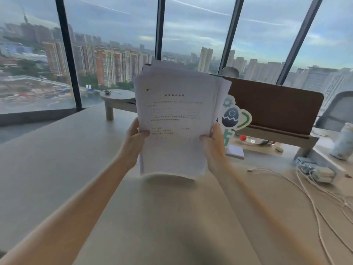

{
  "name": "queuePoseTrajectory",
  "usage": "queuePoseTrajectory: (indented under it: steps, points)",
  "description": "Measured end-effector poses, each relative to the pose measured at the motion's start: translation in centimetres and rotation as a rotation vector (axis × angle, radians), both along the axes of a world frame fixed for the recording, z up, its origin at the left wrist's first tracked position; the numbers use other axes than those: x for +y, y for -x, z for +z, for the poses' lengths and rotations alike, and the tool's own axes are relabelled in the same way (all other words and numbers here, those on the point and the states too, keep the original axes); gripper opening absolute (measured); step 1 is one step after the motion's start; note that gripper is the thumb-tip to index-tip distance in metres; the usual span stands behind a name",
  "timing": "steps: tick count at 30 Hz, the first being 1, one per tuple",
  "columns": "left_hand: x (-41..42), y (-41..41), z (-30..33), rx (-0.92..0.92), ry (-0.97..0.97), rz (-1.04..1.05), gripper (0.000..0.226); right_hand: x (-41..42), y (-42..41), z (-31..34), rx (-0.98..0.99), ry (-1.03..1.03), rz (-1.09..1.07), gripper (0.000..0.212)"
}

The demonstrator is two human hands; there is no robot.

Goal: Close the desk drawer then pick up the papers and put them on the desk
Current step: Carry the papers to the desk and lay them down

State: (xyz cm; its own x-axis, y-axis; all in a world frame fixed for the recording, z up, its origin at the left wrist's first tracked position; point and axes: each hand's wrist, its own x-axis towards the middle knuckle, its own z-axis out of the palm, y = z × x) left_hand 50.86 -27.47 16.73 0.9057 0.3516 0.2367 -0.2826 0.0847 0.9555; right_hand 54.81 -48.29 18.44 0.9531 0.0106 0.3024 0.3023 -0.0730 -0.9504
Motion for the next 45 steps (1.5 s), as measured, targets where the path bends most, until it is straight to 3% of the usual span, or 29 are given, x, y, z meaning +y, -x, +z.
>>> queuePoseTrajectory:
  steps: [4,18,29,35,39,45]
  points:
    - [0.8,-1.2,-0.3,-0.008,-0.016,0.005,0.060,1.3,-1.6,-0.8,0.006,-0.049,0.000,0.044]
    - [0.7,4.0,1.2,-0.093,-0.027,0.018,0.062,1.3,1.6,-0.6,-0.040,-0.138,0.121,0.052]
    - [0.6,3.9,0.3,0.030,-0.087,0.091,0.027,0.6,0.9,-1.2,-0.007,-0.128,0.121,0.035]
    - [0.5,2.7,-0.5,0.072,-0.094,0.083,0.026,1.6,0.1,-1.2,-0.053,-0.139,0.126,0.036]
    - [0.4,2.0,0.2,0.047,-0.043,0.092,0.022,1.8,-0.1,-0.1,-0.120,-0.126,0.126,0.048]
    - [0.7,2.2,0.1,0.060,-0.118,0.068,0.015,0.8,-0.6,0.4,-0.195,-0.049,0.125,0.046]
